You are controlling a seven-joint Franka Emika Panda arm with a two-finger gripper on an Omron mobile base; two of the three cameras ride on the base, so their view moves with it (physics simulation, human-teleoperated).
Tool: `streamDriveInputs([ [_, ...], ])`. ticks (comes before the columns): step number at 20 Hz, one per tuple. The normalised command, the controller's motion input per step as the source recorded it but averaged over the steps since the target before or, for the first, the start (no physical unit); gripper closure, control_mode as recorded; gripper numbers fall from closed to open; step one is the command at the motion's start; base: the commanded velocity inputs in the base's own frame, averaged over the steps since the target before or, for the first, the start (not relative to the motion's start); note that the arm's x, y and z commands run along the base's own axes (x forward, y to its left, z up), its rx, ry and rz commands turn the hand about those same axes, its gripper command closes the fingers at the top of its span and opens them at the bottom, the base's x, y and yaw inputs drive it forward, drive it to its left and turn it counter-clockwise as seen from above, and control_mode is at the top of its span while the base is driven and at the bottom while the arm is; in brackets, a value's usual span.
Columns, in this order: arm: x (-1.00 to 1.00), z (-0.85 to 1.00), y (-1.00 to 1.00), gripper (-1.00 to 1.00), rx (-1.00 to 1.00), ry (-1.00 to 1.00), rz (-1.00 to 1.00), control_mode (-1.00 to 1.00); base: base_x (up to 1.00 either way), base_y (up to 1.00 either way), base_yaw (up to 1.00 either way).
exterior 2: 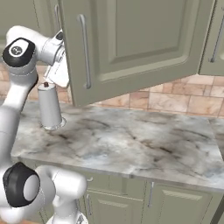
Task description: The dining table condiment station is running low on mustard. Refill the condiment station by opening the cabinet and taking the mustard from the cabinet and placing it on the dining table.
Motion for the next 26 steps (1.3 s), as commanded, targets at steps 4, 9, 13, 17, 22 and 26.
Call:
streamDriveInputs([
  [4,-1.0,-0.12,-1.0,-1.0,0.0,0.01,-0.25,-1.0,0.0,0.0,0.0],
  [9,-1.0,-0.07,-1.0,-1.0,0.02,-0.02,-0.21,-1.0,0.0,0.0,0.0],
  [13,-0.91,-0.02,-0.99,-1.0,0.08,-0.14,-0.2,-1.0,0.0,0.0,0.0],
  [17,-0.6,0.0,-0.58,-1.0,0.11,-0.31,-0.07,-1.0,0.0,0.0,0.0],
  [22,-0.22,0.07,0.06,-1.0,0.17,-0.48,0.0,-1.0,0.0,0.0,0.0],
  [26,0.0,0.38,0.62,-1.0,0.22,-0.67,0.1,-1.0,0.0,0.0,0.0],
])
